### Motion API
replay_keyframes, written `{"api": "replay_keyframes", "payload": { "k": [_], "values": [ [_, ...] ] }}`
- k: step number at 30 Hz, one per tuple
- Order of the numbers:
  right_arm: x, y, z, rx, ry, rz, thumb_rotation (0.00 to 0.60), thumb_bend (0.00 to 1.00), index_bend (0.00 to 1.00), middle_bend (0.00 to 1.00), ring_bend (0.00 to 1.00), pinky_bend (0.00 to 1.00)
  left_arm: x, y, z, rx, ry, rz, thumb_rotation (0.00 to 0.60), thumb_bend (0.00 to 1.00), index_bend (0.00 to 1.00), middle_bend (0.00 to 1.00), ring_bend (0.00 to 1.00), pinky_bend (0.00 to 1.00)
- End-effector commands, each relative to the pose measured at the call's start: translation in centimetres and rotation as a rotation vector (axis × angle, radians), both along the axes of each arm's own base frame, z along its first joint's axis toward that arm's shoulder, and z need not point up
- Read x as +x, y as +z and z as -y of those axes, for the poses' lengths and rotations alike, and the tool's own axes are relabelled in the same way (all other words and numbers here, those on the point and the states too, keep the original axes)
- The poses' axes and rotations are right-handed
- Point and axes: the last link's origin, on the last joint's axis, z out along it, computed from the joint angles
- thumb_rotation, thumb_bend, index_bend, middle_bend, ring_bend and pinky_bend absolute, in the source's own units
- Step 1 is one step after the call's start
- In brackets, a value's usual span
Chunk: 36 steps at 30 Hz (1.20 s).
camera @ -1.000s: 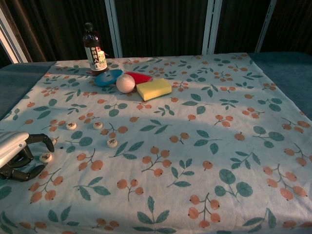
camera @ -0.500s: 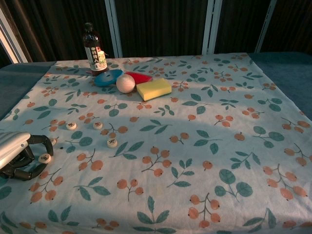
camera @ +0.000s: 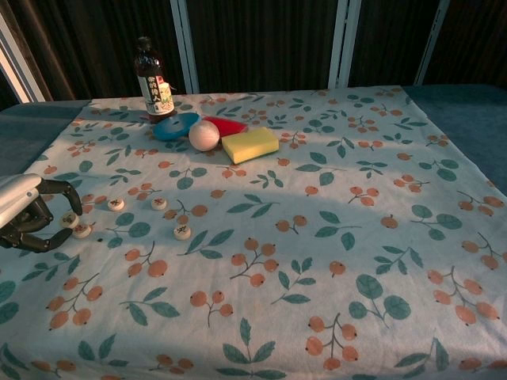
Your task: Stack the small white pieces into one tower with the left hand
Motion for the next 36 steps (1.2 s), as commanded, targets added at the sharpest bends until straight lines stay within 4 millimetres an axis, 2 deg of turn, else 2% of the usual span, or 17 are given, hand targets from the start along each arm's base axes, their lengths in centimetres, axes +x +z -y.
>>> {"api": "replay_keyframes", "payload": {
  "k": [1, 8, 20, 36],
  "values": [
    [0.0, 0.0, 0.0, 0.000, 0.000, 0.000, 0.600, 0.16, 0.00, 0.00, 0.00, 0.00, 0.4, 0.5, -1.3, 0.017, 0.010, 0.011, 0.600, 0.41, 0.50, 1.00, 1.00, 1.00],
    [-0.1, 0.0, 0.1, -0.004, -0.007, -0.002, 0.600, 0.16, 0.00, 0.00, 0.00, 0.00, 0.0, 0.1, -2.6, 0.007, 0.055, 0.005, 0.600, 0.40, 0.50, 1.00, 1.00, 1.00],
    [-0.1, -0.1, 0.2, 0.000, -0.008, -0.005, 0.600, 0.16, 0.00, 0.00, 0.00, 0.00, -0.1, -0.9, -1.8, -0.038, 0.045, -0.026, 0.600, 0.40, 0.50, 1.00, 1.00, 1.00],
    [-0.1, -0.1, 0.1, 0.002, -0.006, -0.004, 0.600, 0.16, 0.00, 0.00, 0.00, 0.00, -0.6, -1.3, -2.1, -0.051, 0.074, -0.046, 0.600, 0.40, 0.47, 1.00, 1.00, 1.00]
  ]
}}
